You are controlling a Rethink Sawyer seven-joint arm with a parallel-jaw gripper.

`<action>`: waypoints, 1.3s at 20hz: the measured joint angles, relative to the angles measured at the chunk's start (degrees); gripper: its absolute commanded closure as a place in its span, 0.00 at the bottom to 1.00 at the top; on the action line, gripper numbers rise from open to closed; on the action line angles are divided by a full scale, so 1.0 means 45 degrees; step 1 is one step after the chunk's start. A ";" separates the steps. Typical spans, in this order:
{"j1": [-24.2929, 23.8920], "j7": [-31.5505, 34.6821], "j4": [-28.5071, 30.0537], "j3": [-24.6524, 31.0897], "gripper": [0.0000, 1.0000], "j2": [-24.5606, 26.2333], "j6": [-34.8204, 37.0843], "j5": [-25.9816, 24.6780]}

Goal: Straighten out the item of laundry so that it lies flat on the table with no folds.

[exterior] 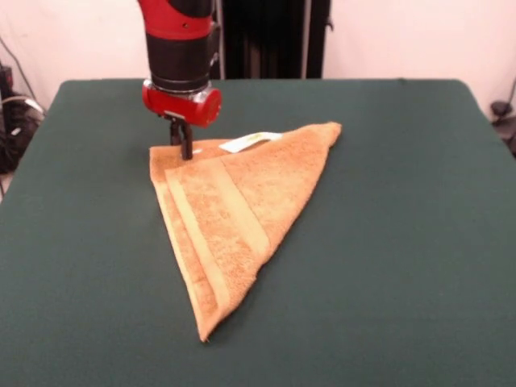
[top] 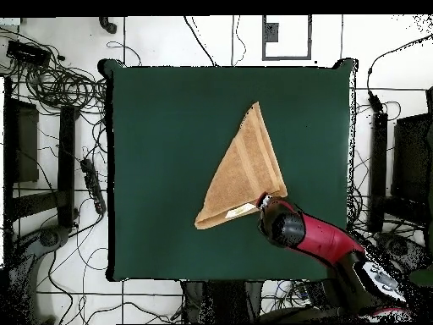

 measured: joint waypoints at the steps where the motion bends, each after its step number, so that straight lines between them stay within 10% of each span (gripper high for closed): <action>1: -0.0048 0.0000 0.0031 0.0004 1.00 0.0050 -0.0065 0.0000; 17: -0.0519 0.0000 0.0780 0.0173 1.00 -0.0014 -0.1083 -0.0100; 26: -0.1730 0.0000 0.2434 0.0180 1.00 -0.1834 -0.0877 -0.0545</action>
